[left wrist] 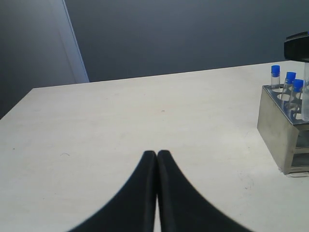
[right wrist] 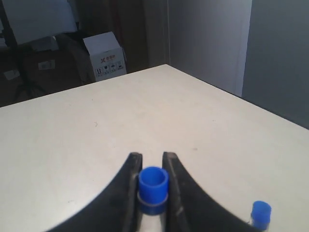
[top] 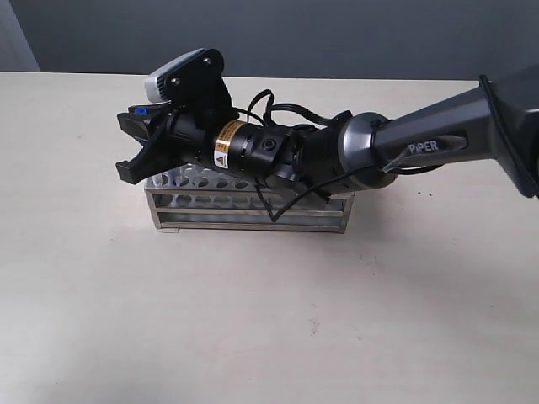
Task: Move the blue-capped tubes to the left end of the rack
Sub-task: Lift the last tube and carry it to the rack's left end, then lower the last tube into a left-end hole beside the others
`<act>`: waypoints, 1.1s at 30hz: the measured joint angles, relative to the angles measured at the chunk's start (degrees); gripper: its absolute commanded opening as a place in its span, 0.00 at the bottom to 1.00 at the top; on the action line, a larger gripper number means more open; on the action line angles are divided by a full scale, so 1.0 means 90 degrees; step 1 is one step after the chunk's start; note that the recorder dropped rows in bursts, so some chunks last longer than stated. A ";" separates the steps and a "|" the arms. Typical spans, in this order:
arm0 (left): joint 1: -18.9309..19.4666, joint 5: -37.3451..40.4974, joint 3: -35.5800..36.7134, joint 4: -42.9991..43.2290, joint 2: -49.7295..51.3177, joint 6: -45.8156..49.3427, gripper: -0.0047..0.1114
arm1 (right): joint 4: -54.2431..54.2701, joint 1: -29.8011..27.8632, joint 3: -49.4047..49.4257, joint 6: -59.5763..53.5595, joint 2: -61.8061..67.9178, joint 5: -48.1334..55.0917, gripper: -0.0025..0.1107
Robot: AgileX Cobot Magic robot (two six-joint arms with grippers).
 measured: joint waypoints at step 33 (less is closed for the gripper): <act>0.0000 0.0000 0.0000 0.0000 0.0000 0.0000 0.04 | 0.0714 0.0018 -0.0015 -0.0540 0.0418 -0.0197 0.02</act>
